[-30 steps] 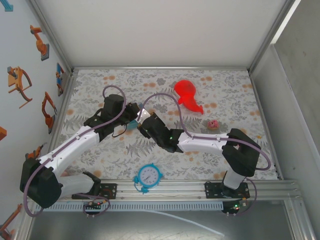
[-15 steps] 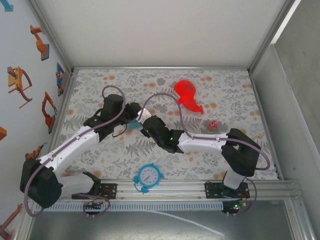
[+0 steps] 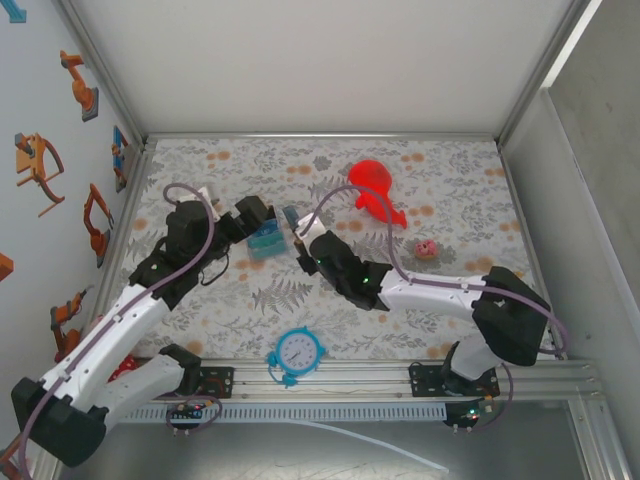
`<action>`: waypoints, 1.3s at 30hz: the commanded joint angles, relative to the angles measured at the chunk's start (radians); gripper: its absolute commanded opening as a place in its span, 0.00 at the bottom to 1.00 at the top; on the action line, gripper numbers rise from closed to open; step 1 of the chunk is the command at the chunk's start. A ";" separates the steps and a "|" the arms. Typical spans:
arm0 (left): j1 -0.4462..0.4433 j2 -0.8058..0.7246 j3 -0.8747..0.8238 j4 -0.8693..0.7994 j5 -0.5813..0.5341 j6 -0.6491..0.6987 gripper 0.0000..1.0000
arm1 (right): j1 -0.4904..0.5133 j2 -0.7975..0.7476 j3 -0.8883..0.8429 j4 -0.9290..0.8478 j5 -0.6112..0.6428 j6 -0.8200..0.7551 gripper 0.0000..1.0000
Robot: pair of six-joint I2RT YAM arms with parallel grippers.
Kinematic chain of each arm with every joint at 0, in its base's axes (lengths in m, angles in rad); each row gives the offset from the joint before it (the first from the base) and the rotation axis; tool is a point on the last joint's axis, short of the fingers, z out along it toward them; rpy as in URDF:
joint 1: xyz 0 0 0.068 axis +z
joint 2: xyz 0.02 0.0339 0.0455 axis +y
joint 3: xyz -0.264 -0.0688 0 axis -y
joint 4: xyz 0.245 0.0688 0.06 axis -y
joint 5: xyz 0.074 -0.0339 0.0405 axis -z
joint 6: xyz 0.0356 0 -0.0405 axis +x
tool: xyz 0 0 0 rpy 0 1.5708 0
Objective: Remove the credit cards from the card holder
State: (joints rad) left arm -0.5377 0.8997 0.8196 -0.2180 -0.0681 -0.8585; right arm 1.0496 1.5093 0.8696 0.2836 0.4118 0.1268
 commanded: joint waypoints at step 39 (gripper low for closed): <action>0.031 0.107 -0.283 0.984 0.750 -0.009 0.71 | -0.428 -0.165 -0.148 0.742 -1.162 0.868 0.00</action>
State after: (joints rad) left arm -0.5079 0.9916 0.5575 0.5888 0.6212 -0.8242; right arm 0.6247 1.3258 0.7132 0.8902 -0.7151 0.9260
